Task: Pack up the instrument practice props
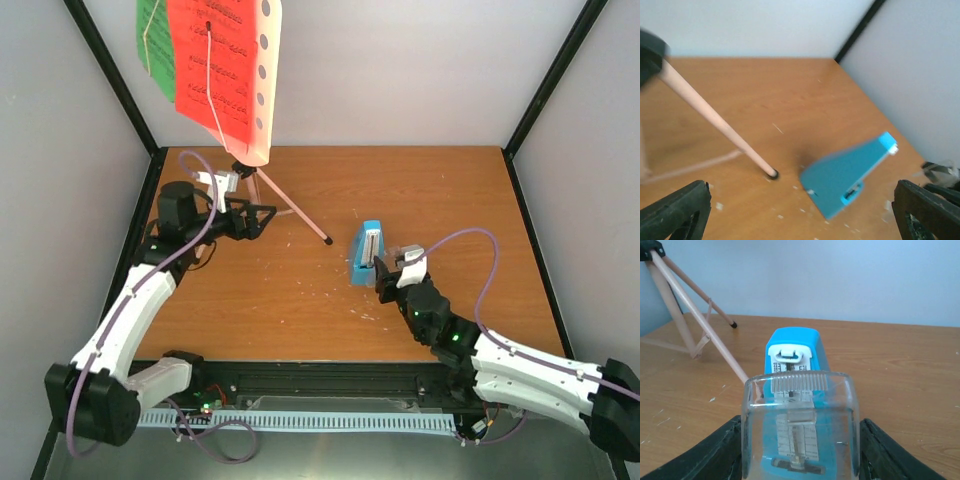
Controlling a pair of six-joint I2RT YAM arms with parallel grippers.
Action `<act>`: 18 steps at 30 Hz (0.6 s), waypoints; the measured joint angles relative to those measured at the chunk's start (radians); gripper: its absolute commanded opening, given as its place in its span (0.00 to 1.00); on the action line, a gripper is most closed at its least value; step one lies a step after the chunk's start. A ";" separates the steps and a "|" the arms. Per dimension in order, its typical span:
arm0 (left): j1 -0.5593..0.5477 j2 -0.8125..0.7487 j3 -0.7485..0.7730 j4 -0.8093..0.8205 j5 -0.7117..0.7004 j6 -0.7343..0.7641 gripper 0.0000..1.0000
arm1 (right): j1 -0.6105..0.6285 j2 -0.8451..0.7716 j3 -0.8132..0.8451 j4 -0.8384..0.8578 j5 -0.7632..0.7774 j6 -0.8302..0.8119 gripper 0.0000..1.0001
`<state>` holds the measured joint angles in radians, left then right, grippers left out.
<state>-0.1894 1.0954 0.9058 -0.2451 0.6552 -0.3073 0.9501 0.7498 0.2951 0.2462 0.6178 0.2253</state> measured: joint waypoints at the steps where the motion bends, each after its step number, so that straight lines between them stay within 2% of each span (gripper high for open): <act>1: 0.000 -0.027 0.009 -0.013 -0.049 0.023 0.99 | 0.011 0.018 0.000 0.029 0.021 -0.010 0.53; 5: 0.001 -0.117 0.013 -0.034 -0.280 0.107 0.99 | 0.027 0.098 0.000 0.143 0.084 -0.036 0.53; 9: 0.001 -0.177 -0.058 -0.023 -0.459 0.158 0.99 | 0.033 0.187 0.000 0.242 0.116 -0.048 0.53; 18: 0.001 -0.180 -0.106 -0.023 -0.534 0.200 1.00 | 0.039 0.349 0.002 0.396 0.136 -0.053 0.53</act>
<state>-0.1886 0.9150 0.8001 -0.2680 0.1215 -0.1078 0.9890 1.0988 0.2966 0.6426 0.7536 0.1726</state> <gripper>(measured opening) 0.995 0.535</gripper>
